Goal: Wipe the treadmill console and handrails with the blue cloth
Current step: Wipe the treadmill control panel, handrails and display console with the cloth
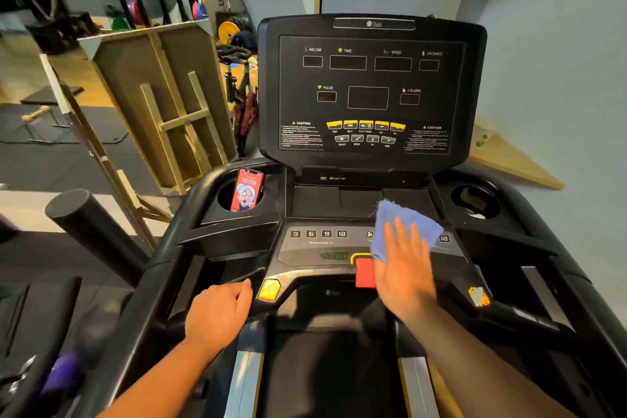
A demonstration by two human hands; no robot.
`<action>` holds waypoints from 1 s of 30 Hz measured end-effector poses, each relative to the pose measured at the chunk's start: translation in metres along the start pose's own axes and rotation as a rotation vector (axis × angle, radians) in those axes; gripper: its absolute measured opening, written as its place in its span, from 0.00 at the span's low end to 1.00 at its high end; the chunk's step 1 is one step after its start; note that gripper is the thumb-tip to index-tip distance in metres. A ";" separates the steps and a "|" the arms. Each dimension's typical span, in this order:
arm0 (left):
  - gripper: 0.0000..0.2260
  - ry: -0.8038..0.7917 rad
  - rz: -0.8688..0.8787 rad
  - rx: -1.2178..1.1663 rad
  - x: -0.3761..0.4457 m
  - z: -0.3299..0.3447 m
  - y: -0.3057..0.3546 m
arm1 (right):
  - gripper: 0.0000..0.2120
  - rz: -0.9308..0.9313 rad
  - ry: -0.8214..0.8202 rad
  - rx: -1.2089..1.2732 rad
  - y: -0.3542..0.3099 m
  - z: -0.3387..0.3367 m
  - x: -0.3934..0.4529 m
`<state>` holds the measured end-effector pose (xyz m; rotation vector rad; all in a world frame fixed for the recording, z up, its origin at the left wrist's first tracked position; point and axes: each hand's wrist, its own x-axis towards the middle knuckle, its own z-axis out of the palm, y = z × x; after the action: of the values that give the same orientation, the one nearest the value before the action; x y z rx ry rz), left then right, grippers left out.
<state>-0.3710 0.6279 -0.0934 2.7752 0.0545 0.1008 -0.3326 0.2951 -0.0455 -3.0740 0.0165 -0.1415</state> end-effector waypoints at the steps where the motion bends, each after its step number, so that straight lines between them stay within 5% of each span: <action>1: 0.25 0.001 -0.003 -0.007 0.000 0.000 0.000 | 0.32 -0.054 0.004 -0.031 -0.020 -0.002 0.001; 6: 0.27 0.005 -0.004 0.014 0.000 -0.003 0.001 | 0.32 -0.506 -0.054 0.023 -0.101 0.008 -0.014; 10: 0.26 0.002 -0.010 0.008 -0.001 -0.005 0.003 | 0.35 -0.620 -0.019 -0.033 -0.062 0.010 -0.022; 13: 0.24 -0.003 -0.016 -0.005 -0.001 -0.006 0.004 | 0.34 -0.441 0.010 0.051 0.001 0.022 -0.032; 17: 0.23 -0.019 -0.013 -0.013 -0.001 -0.006 0.004 | 0.29 0.042 0.056 0.064 0.079 0.018 -0.035; 21: 0.24 -0.020 -0.024 0.017 0.002 -0.002 0.000 | 0.31 0.305 0.094 0.103 0.053 0.010 -0.026; 27: 0.23 -0.028 -0.011 -0.002 0.002 -0.002 0.000 | 0.33 -0.189 0.005 0.065 -0.058 0.012 -0.016; 30: 0.14 -0.072 -0.038 -0.117 0.008 -0.007 0.005 | 0.31 -0.413 -0.105 0.151 -0.089 0.004 -0.019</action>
<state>-0.3637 0.6265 -0.0845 2.6566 0.0800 -0.0054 -0.3508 0.3841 -0.0457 -2.8850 -0.6050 0.0011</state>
